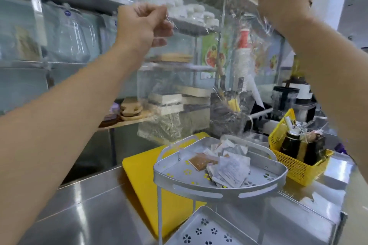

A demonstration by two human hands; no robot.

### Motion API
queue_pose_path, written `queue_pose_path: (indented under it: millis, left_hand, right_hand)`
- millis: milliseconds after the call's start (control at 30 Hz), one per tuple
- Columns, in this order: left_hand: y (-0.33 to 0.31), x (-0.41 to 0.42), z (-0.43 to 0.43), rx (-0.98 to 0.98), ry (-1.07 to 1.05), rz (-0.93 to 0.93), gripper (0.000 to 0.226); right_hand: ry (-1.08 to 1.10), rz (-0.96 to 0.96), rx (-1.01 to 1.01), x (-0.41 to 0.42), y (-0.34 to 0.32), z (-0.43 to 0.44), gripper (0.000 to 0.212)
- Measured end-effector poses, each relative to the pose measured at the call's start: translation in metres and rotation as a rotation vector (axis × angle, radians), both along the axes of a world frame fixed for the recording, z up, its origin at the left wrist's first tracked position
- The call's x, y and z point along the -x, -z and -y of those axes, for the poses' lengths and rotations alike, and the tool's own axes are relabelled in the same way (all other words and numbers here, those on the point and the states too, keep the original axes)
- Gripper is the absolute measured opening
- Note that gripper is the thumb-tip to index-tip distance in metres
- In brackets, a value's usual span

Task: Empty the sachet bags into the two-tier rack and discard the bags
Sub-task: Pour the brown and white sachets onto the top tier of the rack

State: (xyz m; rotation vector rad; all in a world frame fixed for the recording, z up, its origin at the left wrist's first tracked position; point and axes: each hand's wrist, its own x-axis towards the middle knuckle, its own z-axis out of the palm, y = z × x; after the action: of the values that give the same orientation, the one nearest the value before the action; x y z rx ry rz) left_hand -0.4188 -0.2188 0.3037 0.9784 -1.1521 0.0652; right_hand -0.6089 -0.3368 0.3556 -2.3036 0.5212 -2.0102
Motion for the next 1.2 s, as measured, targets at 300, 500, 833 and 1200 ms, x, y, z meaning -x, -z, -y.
queue_pose_path:
  millis: [300, 500, 833, 1200]
  left_hand:
    - [0.005, -0.055, -0.089, 0.055, -0.184, -0.106, 0.019]
    - [0.030, -0.088, -0.138, 0.016, -0.313, -0.220, 0.014]
    - [0.121, -0.127, -0.218, -0.650, -0.342, -0.405, 0.033]
    - [0.364, -0.124, -0.243, -0.860, -0.443, -0.870, 0.015]
  right_hand:
    - [-0.583, 0.023, -0.349, -0.078, 0.029, -0.042, 0.085]
    - [-0.751, -0.065, -0.447, -0.127, 0.076, -0.071, 0.014]
    - [-0.695, -0.298, -0.674, -0.211, 0.150, -0.095, 0.029]
    - [-0.285, -0.945, -0.660, -0.259, 0.373, -0.106, 0.021]
